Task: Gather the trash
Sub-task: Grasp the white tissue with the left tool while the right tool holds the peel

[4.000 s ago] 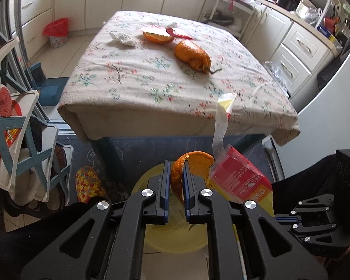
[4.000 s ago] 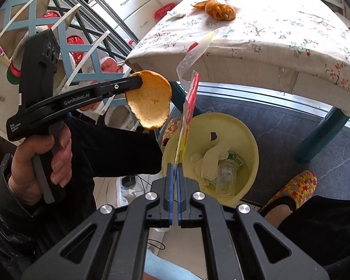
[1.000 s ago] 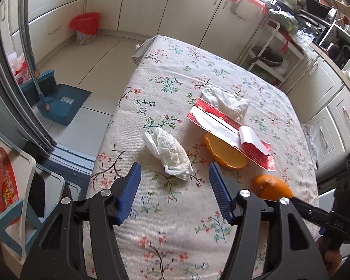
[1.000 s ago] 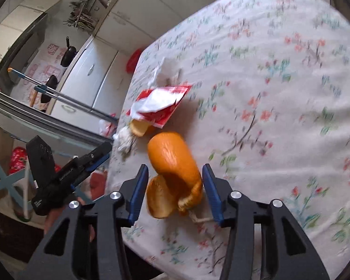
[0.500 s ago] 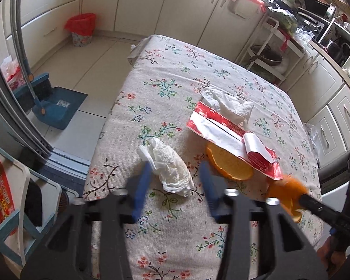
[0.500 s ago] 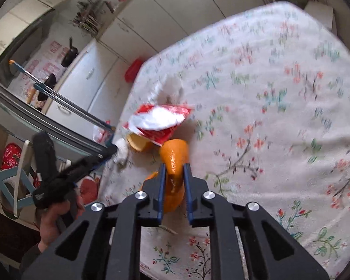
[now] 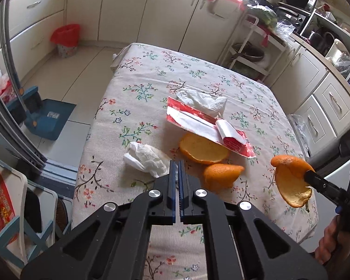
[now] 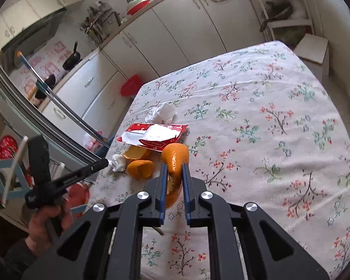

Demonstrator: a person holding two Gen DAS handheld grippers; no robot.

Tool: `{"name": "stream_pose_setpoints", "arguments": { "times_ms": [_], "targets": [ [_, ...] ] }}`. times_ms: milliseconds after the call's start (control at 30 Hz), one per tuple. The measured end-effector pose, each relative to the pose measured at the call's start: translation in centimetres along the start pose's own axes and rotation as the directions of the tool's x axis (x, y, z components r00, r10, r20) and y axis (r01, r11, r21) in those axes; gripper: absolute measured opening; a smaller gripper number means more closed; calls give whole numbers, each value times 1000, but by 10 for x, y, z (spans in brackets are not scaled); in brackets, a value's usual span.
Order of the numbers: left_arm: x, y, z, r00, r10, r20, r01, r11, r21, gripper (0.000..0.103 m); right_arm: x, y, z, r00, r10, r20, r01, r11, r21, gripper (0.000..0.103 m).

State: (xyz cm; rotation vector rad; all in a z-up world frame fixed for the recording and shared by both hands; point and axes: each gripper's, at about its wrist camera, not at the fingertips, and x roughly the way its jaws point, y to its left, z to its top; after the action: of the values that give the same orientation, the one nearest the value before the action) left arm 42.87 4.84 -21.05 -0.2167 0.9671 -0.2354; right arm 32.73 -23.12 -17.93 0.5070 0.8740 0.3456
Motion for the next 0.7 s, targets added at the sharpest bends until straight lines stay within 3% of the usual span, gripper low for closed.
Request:
{"name": "stream_pose_setpoints", "arguments": {
  "times_ms": [133,200,267,400,633,667,700],
  "targets": [
    [2,16,-2,1000,1,-13,-2,997,-79,6,-7,-2,-4,1000,29,-3,-29,999,26,13],
    [4,22,-1,1000,25,-10,-26,994,-104,34,-9,0,-4,999,42,0,-42,999,26,13],
    [7,22,0,999,52,1,-52,994,-99,47,-11,1,-3,999,51,3,-51,998,27,13],
    [22,13,4,993,117,-6,-117,992,-54,57,-9,1,-2,998,66,-1,-66,997,33,13],
    [46,3,12,983,182,-18,-181,983,21,57,-4,0,-1,997,82,-17,-81,996,34,13],
    [47,1,12,982,187,-11,-187,982,34,56,-4,0,0,996,83,-16,-83,996,35,13],
    [48,0,12,982,187,-13,-186,982,44,47,-4,0,0,996,85,-14,-84,996,35,13]
  ]
}}
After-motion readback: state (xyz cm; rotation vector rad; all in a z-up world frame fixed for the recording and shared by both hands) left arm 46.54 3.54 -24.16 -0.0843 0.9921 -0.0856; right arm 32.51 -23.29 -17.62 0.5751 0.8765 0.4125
